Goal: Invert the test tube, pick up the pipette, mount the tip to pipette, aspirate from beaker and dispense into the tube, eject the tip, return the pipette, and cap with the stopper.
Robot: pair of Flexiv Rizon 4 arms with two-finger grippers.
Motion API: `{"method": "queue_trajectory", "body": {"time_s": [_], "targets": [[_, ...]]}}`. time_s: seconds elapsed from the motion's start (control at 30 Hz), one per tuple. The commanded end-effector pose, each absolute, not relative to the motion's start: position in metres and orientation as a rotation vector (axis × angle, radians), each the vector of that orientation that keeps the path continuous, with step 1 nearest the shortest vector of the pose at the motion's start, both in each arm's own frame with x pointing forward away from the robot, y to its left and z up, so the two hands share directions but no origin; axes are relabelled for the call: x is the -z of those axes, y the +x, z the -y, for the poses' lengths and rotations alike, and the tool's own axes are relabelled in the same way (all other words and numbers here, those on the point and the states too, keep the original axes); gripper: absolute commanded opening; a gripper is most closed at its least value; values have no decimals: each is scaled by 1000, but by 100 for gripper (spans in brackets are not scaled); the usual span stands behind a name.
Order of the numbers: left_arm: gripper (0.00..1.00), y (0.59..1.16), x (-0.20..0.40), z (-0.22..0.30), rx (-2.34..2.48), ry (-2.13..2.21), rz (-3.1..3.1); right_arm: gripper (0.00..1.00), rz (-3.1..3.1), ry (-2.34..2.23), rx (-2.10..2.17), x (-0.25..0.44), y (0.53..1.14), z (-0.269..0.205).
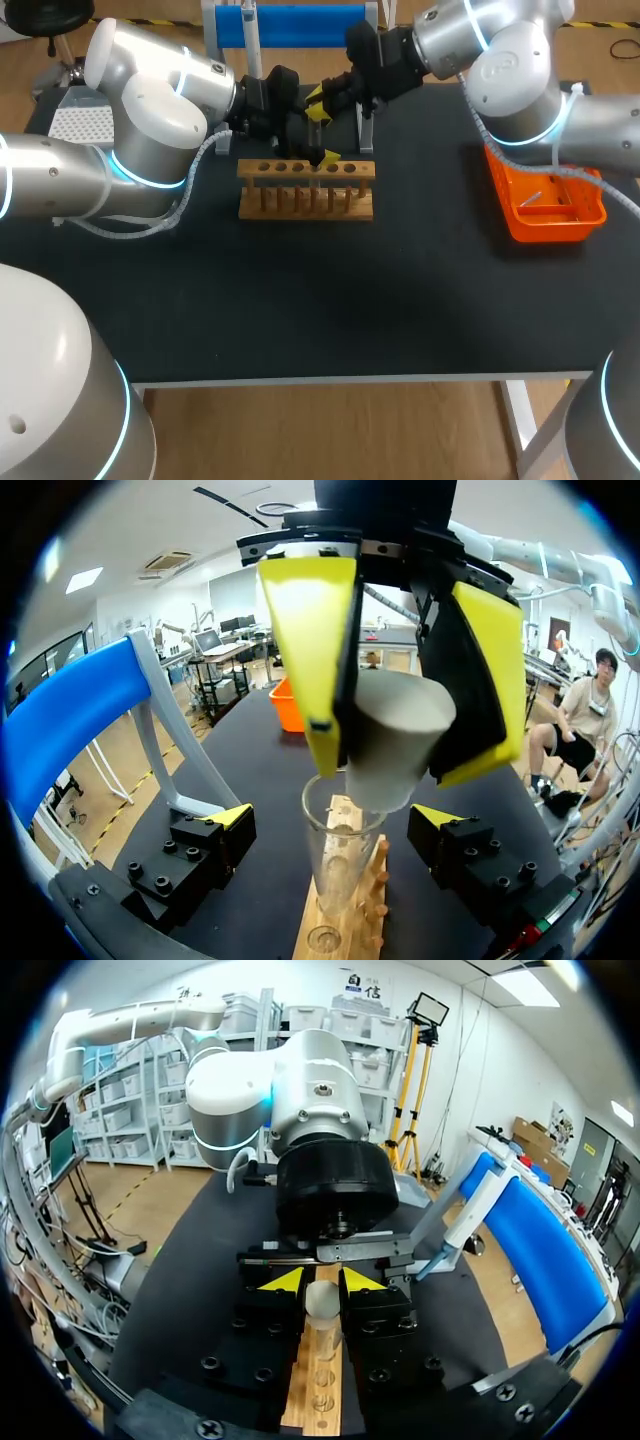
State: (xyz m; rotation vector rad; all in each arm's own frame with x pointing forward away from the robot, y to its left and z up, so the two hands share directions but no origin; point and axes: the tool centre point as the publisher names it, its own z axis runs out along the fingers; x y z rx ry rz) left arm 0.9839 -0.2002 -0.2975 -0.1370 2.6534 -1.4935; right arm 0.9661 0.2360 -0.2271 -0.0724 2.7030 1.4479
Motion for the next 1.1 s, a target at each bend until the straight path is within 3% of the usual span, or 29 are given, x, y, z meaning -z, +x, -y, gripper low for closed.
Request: {"method": "queue_trajectory", "body": {"time_s": [0.03, 1.1], "targets": [[100, 984, 297, 200, 1493, -136, -2656, 0, -2712, -69, -1441, 233, 966, -236], [100, 984, 297, 200, 1493, -136, -2656, 0, -2678, -79, -1454, 223, 972, -238]]}}
